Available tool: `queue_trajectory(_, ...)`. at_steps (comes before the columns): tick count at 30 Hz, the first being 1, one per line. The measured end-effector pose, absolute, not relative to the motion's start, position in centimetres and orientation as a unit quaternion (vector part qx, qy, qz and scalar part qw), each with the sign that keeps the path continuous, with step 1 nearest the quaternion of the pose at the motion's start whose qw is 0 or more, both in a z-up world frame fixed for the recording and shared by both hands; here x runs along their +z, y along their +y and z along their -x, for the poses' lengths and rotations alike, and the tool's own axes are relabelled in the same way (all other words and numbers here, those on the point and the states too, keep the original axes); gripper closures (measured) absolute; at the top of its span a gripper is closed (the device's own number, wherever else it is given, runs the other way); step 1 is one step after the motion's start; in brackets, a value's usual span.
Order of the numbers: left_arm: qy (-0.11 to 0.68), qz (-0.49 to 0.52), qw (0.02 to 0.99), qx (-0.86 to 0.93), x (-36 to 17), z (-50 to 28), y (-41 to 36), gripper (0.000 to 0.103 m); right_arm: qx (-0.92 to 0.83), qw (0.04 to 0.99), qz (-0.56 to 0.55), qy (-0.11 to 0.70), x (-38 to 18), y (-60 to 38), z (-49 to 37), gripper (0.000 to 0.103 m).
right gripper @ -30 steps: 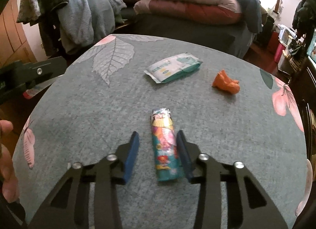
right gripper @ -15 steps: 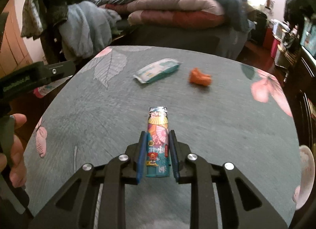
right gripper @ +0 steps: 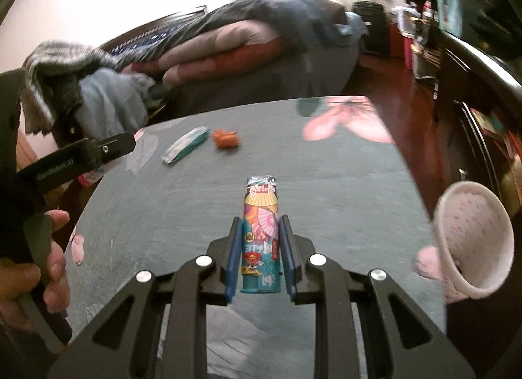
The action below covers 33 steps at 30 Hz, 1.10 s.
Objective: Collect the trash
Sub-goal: 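Carry glue stick and tube over the wastebasket and open both tools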
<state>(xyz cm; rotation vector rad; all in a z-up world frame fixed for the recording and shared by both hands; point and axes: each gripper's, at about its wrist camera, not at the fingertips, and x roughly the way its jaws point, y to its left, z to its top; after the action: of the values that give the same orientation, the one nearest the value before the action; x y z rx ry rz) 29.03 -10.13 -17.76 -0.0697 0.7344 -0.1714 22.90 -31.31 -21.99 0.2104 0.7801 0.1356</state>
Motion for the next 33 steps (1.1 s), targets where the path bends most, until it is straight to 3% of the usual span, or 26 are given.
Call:
queue_trajectory(21,0.344,-0.062,0.904,-0.245,-16.9,-27.1,-30.3,0.016,-0.082,0.918,-0.206,0.328,-23.4,-49.4,-15.9,0.079)
queue_trajectory(33,0.364,-0.085,0.860,-0.347,-20.4,-28.7,-43.2,0.016,-0.167,0.894,-0.242,0.338,-28.2,-58.2,-16.3,0.079)
